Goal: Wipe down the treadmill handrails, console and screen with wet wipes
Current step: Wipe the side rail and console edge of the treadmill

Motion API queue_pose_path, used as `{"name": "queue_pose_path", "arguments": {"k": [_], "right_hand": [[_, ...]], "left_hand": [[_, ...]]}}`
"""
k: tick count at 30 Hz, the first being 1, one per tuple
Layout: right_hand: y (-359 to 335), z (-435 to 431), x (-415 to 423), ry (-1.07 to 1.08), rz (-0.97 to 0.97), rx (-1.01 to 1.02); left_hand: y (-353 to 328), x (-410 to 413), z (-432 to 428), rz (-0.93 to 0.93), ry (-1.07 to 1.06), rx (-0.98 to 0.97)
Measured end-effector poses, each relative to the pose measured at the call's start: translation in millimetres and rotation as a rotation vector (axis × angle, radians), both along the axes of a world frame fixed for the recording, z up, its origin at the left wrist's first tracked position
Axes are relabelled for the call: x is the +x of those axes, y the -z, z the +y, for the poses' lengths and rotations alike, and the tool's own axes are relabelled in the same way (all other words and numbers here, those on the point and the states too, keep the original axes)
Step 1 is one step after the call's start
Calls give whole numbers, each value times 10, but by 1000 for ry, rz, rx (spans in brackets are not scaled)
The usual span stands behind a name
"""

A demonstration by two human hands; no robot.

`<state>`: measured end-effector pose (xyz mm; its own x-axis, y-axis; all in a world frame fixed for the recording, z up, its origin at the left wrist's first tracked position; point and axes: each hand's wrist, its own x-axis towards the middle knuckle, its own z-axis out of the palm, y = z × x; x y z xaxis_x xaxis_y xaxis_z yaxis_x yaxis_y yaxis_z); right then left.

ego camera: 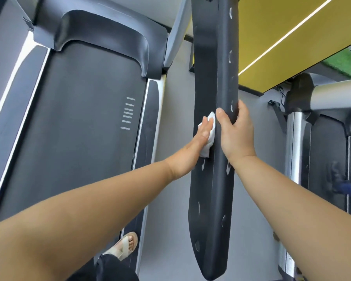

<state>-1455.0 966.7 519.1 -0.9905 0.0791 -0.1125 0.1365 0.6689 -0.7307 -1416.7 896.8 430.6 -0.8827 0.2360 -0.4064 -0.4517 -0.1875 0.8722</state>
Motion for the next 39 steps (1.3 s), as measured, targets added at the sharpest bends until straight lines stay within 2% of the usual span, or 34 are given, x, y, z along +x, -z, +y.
{"name": "queue_pose_path", "arguments": {"k": [1, 2, 4, 5, 7, 8, 9, 11, 13, 14, 15, 18, 21, 23, 27, 33, 39], "right_hand": [[-2, -1, 1, -1, 1, -3], [-8, -1, 0, -4, 2, -6], [-8, 0, -5, -11, 0, -4], [-3, 4, -8, -13, -1, -1], [2, 9, -7, -15, 1, 1], [0, 8, -3, -15, 1, 0], [0, 7, -3, -13, -1, -3], [-5, 4, 0, -14, -10, -4], [-20, -5, 8, -13, -17, 2], [-22, -7, 12, -10, -16, 6], [-23, -5, 12, -6, -11, 10], [-22, 0, 15, -7, -12, 24], [-15, 0, 9, -7, -19, 39], [-13, -5, 11, -2, -15, 39], [-7, -2, 6, 0, -11, 38], [3, 1, 4, 6, 0, 41], [-8, -1, 2, 6, -11, 38]], "left_hand": [[69, -33, 75, -1, -20, 64], [99, -47, 50, 20, -100, 40], [-240, -87, -171, -27, -109, -67], [-331, -138, -291, 6, -158, -74], [-470, -302, -234, 60, -25, -47], [-443, -291, -199, 41, -19, 42], [-321, -305, -149, -28, -39, 50], [-88, -165, -68, -9, -34, 118], [257, -273, 178, -73, -49, 149], [238, -251, 146, -113, -25, 41], [120, -234, 78, -169, -71, 24], [-293, -164, -248, -84, 64, 37], [-390, -162, -379, -20, 31, 109], [-324, -30, -286, 40, 48, 85], [-76, 308, -199, -21, 120, 38], [-223, 26, -225, -52, 19, 50], [-64, 540, -98, -37, 78, 121]]}}
